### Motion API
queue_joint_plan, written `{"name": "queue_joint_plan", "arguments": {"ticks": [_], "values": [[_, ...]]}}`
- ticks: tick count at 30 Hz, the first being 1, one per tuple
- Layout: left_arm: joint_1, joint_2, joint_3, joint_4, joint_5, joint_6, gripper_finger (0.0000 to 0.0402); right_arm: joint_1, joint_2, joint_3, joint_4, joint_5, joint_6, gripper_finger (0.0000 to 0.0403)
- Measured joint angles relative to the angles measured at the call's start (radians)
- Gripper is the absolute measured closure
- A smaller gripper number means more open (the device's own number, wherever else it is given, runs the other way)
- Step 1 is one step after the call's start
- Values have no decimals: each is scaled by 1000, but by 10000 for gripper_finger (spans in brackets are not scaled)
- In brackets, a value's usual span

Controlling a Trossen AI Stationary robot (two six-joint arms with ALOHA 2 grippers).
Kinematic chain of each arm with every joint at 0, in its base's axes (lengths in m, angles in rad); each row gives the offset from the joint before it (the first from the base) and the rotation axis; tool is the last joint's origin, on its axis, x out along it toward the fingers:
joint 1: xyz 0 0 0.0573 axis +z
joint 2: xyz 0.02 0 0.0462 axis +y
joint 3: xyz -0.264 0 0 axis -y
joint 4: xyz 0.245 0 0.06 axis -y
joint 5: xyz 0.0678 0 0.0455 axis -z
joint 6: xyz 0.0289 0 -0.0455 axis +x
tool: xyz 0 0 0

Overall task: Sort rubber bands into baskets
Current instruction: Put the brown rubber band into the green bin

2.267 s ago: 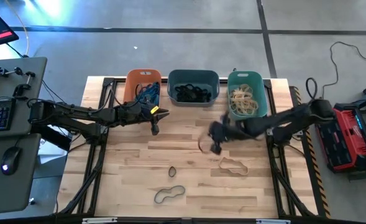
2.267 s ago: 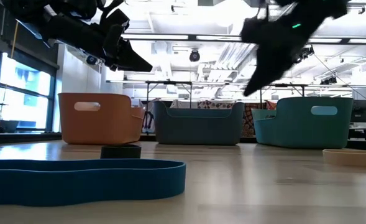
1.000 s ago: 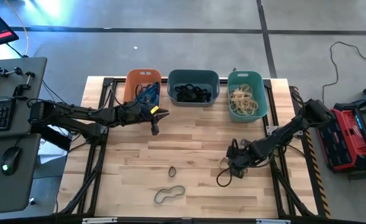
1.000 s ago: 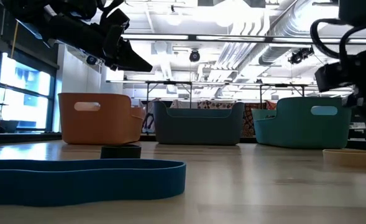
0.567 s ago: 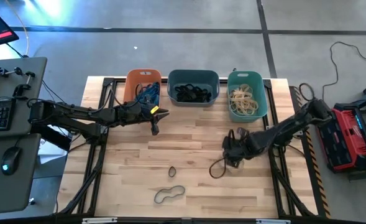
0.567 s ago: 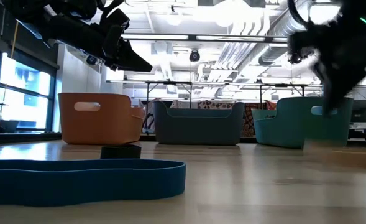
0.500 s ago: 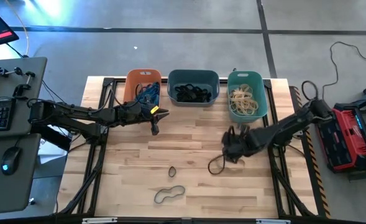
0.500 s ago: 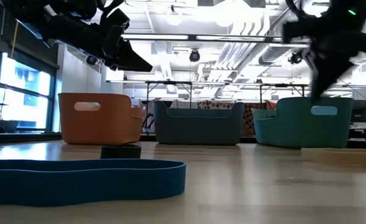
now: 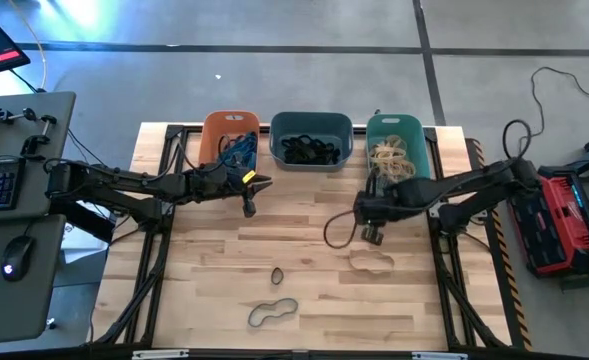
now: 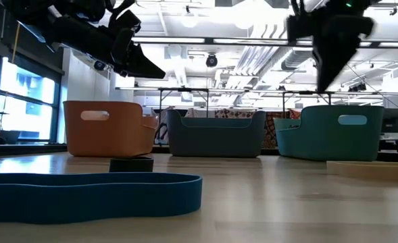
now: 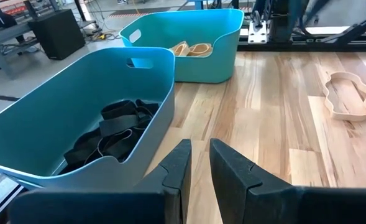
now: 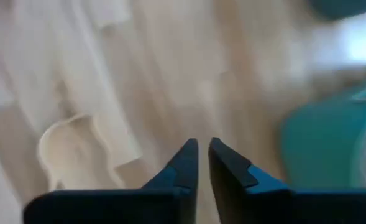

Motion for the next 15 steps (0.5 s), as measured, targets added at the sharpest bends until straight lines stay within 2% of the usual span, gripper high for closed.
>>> {"name": "queue_joint_plan", "arguments": {"ticks": [4,8,15], "values": [[0,0,0,0,0,0,353,60,5,-120,99,-81,34,334],[0,0,0,0,0,0,353,114,5,-226,216,-117,99,289],[0,0,0,0,0,-2,353,165,5,-355,409,-170,147,273]]}}
